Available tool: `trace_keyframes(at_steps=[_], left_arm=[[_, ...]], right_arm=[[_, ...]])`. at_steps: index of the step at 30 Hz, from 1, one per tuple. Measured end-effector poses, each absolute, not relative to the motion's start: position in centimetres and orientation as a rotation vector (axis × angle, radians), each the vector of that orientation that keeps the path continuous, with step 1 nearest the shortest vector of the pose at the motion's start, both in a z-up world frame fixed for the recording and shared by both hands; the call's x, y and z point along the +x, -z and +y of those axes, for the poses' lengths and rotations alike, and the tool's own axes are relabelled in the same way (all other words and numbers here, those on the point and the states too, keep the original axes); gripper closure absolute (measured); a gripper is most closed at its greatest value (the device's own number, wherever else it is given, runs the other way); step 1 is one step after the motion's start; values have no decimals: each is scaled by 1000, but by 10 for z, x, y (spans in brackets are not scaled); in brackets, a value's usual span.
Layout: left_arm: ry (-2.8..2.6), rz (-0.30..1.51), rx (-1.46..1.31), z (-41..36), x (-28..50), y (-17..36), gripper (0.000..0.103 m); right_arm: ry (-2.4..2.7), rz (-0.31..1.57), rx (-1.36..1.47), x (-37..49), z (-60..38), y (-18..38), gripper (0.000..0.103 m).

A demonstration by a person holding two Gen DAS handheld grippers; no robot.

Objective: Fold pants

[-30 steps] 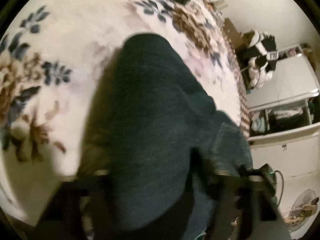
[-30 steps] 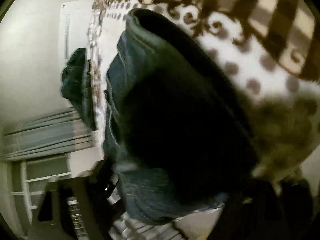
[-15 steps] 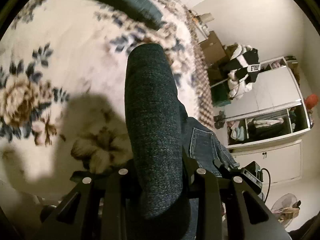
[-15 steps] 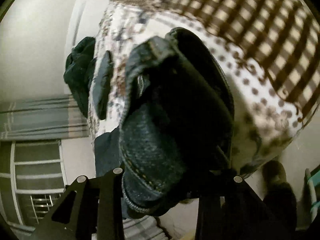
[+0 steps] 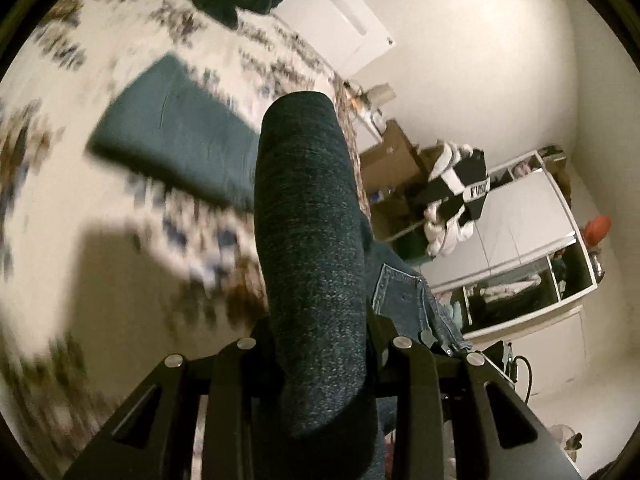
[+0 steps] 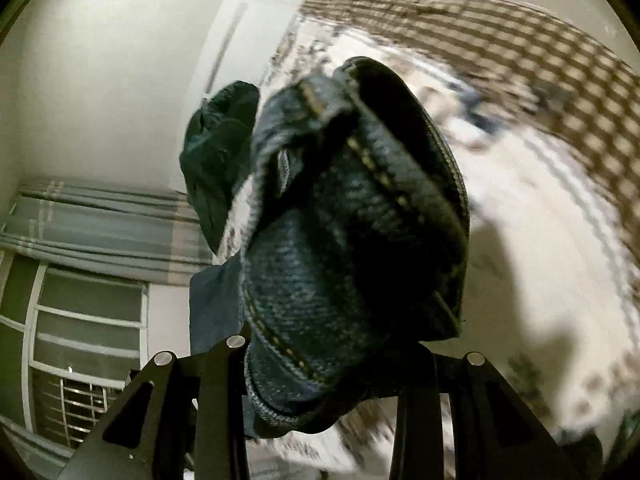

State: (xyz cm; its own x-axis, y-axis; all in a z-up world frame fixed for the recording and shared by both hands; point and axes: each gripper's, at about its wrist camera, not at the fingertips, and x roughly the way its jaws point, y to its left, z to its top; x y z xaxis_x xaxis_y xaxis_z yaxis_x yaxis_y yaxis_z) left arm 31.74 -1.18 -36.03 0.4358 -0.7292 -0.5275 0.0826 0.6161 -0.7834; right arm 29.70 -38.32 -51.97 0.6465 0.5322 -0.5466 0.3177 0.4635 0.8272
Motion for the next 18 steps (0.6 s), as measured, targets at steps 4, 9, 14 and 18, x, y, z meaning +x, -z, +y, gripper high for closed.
trace_keyframes(at_steps=[4, 9, 14, 18], left_arm=[[566, 971, -731, 22, 417, 373, 77], [549, 968, -703, 59, 515, 412, 77], [486, 1015, -698, 89, 565, 478, 77], [453, 1101, -710, 101, 567, 517, 72]], right_arm=[[-175, 855, 1133, 388, -344, 531, 67], [-207, 836, 1139, 508, -292, 576, 67], [-211, 867, 1129, 589, -255, 633, 67], [-189, 954, 1106, 619, -242, 678, 65]])
